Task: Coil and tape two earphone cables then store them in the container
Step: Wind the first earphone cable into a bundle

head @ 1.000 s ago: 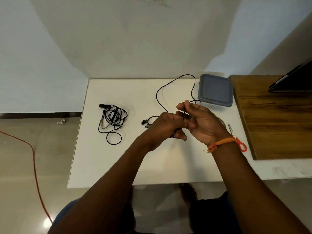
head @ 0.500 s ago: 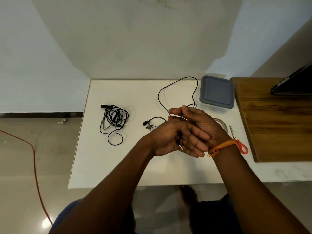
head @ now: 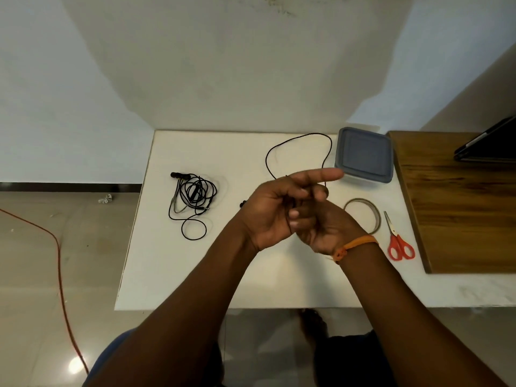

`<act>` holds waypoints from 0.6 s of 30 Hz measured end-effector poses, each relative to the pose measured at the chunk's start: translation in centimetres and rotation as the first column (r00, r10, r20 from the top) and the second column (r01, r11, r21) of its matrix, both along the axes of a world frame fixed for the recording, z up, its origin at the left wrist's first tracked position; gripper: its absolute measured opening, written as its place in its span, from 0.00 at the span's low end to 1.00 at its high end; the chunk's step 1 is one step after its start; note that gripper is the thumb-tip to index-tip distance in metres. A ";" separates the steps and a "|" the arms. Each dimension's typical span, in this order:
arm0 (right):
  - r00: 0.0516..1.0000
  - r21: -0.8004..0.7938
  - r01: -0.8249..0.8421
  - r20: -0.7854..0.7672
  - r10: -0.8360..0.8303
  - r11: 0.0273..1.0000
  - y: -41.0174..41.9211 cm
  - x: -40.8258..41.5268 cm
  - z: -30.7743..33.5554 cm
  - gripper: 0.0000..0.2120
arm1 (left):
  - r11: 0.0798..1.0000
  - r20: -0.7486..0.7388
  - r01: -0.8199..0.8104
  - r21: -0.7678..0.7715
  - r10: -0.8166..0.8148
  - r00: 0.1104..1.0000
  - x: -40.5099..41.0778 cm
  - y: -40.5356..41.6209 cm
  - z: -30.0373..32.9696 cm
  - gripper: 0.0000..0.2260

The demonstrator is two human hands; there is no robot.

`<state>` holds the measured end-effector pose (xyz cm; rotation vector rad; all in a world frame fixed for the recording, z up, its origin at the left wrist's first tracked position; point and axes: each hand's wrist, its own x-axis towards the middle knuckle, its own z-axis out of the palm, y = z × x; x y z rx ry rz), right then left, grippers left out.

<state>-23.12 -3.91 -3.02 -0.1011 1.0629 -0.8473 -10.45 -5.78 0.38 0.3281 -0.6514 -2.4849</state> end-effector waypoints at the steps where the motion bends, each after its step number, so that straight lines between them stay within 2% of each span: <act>1: 0.990 0.037 -0.081 -0.111 0.085 0.996 0.3 0.3 0.3 0.09 | 0.999 -0.013 -0.029 0.025 0.029 0.999 0.2 -0.2 0.1 0.22; 2: 0.934 0.048 -0.208 -0.288 0.213 0.977 0.8 0.6 0.5 0.09 | 0.997 -0.016 -0.059 0.052 0.060 0.998 0.4 -0.4 0.2 0.21; 4: 0.694 0.093 -0.435 -0.598 0.400 0.895 1.5 1.5 1.8 0.13 | 0.986 0.008 -0.126 0.108 0.126 0.992 0.8 -0.8 0.4 0.21; 5: 0.597 0.126 -0.498 -0.667 0.445 0.858 1.7 2.0 2.3 0.17 | 0.978 0.033 -0.160 0.132 0.157 0.987 1.0 -1.0 0.4 0.21; 7: 0.485 0.188 -0.579 -0.703 0.520 0.794 1.7 2.7 3.2 0.22 | 0.962 0.101 -0.222 0.161 0.208 0.973 1.2 -1.2 0.5 0.21; 9: 0.417 0.217 -0.615 -0.727 0.546 0.758 1.7 3.0 3.5 0.20 | 0.945 0.176 -0.278 0.173 0.248 0.953 1.4 -1.3 0.6 0.22; 11: 0.410 0.146 -0.571 -0.802 0.435 0.808 1.5 2.8 3.2 0.16 | 0.928 0.224 -0.327 0.180 0.285 0.932 1.6 -1.4 0.6 0.23; 13: 0.443 -0.059 -0.520 -0.871 0.210 0.852 1.3 2.7 2.7 0.11 | 0.913 0.255 -0.367 0.181 0.316 0.914 1.7 -1.5 0.7 0.23; 15: 0.481 -0.243 -0.510 -0.876 0.039 0.825 1.0 2.6 2.3 0.10 | 0.898 0.291 -0.402 0.176 0.343 0.893 1.7 -1.6 0.8 0.24; 17: 0.547 -0.294 -0.530 -0.835 0.056 0.796 0.8 2.5 1.9 0.17 | 0.885 0.333 -0.440 0.152 0.373 0.866 1.7 -1.5 0.8 0.24; 18: 0.613 -0.306 -0.531 -0.782 0.109 0.790 0.7 2.4 1.9 0.17 | 0.879 0.351 -0.455 0.142 0.385 0.853 1.6 -1.5 0.8 0.24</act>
